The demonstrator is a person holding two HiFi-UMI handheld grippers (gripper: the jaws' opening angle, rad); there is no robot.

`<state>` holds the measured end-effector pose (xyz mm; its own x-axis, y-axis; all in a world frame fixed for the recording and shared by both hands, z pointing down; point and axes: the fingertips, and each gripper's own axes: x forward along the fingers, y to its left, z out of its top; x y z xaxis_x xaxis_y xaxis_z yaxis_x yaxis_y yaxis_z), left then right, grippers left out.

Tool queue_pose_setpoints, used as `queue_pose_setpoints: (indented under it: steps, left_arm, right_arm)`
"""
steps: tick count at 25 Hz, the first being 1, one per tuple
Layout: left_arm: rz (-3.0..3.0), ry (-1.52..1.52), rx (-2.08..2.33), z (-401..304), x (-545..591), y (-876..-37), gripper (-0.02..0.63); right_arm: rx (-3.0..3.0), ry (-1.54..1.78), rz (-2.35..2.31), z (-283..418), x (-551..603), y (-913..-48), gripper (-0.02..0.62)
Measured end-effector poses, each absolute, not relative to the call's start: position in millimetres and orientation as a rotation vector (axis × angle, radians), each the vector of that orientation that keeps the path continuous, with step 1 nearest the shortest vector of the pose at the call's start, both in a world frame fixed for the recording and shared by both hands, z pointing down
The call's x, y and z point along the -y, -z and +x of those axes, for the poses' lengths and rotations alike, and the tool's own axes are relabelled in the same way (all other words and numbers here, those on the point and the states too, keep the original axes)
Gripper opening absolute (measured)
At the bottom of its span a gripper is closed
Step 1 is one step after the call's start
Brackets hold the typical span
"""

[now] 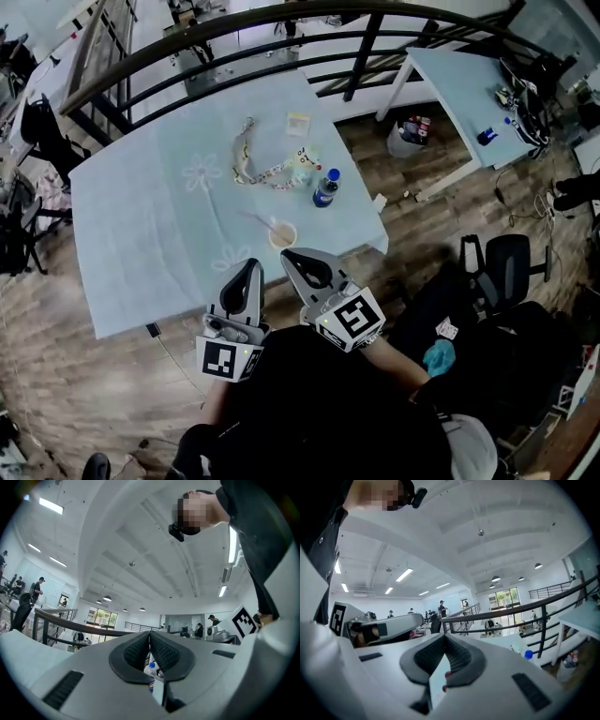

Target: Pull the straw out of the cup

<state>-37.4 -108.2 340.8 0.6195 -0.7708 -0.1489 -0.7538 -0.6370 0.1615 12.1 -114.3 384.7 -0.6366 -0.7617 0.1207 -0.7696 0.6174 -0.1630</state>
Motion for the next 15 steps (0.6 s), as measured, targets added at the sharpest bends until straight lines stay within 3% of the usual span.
queue_pose_setpoints:
  steps: [15]
  left_arm:
    - [2.534, 0.208, 1.768, -28, 101, -354, 0.014]
  right_arm:
    - [2.817, -0.354, 0.916, 30, 143, -430, 0.009]
